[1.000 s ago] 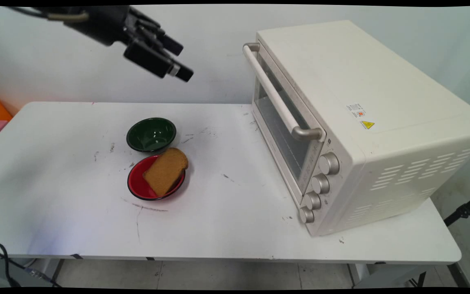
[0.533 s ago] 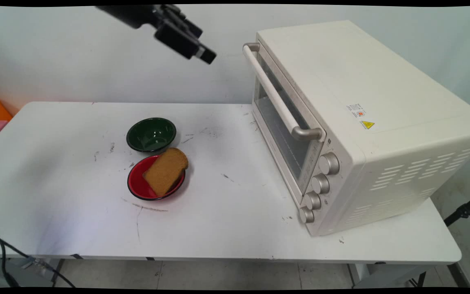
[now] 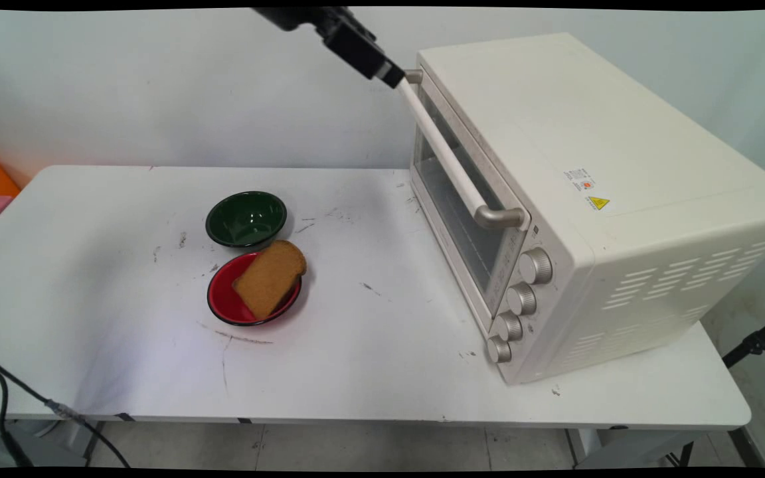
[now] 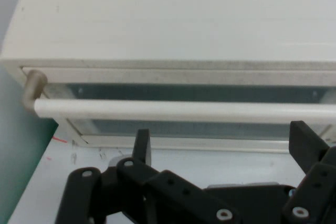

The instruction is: Open the oven

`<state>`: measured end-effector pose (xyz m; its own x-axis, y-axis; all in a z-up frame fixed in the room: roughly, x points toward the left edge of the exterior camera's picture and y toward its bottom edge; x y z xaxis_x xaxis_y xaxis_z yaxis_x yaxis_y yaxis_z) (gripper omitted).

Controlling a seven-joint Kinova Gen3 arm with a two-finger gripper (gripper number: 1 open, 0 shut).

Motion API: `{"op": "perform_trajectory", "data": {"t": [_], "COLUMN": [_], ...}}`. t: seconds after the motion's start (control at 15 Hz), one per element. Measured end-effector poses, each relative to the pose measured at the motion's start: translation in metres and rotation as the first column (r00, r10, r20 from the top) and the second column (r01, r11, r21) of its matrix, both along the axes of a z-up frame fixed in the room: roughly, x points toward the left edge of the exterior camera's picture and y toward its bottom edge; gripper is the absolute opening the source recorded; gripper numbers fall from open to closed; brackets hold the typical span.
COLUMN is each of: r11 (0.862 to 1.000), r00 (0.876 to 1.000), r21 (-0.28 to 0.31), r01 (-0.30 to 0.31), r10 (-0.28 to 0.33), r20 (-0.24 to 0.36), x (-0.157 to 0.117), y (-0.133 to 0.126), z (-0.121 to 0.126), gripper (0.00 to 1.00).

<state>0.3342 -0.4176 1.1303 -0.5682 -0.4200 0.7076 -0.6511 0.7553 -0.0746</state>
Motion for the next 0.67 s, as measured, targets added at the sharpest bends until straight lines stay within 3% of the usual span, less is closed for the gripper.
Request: {"op": "perform_trajectory", "data": {"t": [0.67], "r11": [0.999], "r00": [0.997], "r21": [0.04], "r01": [0.019], "r10": [-0.021], "r20": [0.069], "x": [-0.047], "y": [-0.045], "z": [-0.018], "gripper": [1.0]}}
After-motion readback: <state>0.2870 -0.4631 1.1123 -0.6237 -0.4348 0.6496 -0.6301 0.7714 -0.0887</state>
